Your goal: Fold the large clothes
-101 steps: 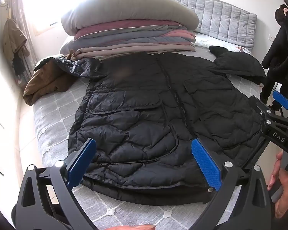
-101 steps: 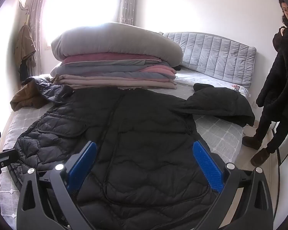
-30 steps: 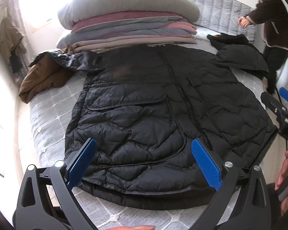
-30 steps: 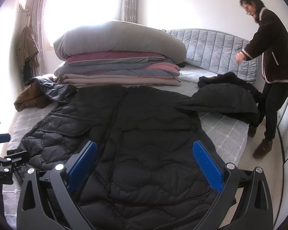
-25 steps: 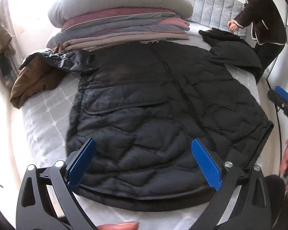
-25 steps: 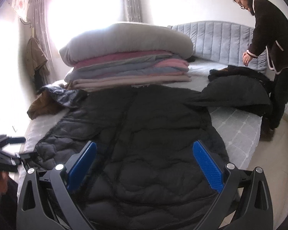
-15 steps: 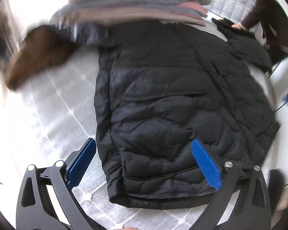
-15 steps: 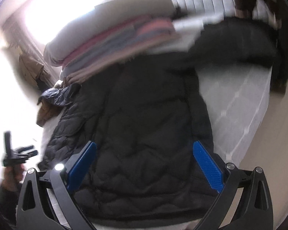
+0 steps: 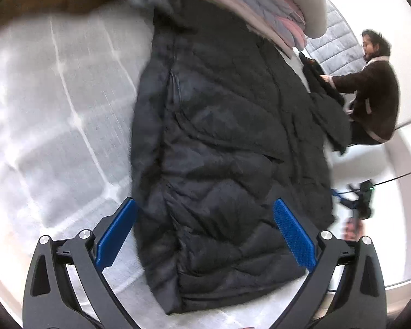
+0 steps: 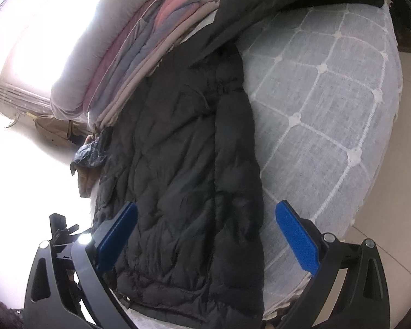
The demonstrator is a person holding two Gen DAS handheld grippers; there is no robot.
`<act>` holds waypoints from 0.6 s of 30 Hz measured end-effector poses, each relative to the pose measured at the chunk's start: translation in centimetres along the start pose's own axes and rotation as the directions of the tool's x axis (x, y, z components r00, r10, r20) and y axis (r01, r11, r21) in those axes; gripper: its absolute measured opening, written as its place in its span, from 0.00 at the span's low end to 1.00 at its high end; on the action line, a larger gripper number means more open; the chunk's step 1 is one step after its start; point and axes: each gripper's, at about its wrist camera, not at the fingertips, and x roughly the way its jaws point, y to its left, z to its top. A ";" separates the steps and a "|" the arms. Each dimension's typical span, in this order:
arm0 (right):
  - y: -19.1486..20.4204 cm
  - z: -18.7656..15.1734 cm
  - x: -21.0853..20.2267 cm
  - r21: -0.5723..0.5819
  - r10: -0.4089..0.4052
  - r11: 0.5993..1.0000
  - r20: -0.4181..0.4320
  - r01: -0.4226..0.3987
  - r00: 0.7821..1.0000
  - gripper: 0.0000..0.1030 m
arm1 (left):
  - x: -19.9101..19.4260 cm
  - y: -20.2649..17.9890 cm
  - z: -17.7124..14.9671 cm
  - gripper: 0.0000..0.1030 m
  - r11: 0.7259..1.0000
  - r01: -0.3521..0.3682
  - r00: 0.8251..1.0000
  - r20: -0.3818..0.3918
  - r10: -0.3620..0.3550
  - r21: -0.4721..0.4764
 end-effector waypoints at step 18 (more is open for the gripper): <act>-1.2 -0.1 1.7 0.034 0.044 0.999 -0.054 -0.043 0.998 0.95 | -0.2 -1.1 0.0 0.93 0.993 -0.058 0.998 -0.014 0.059 0.102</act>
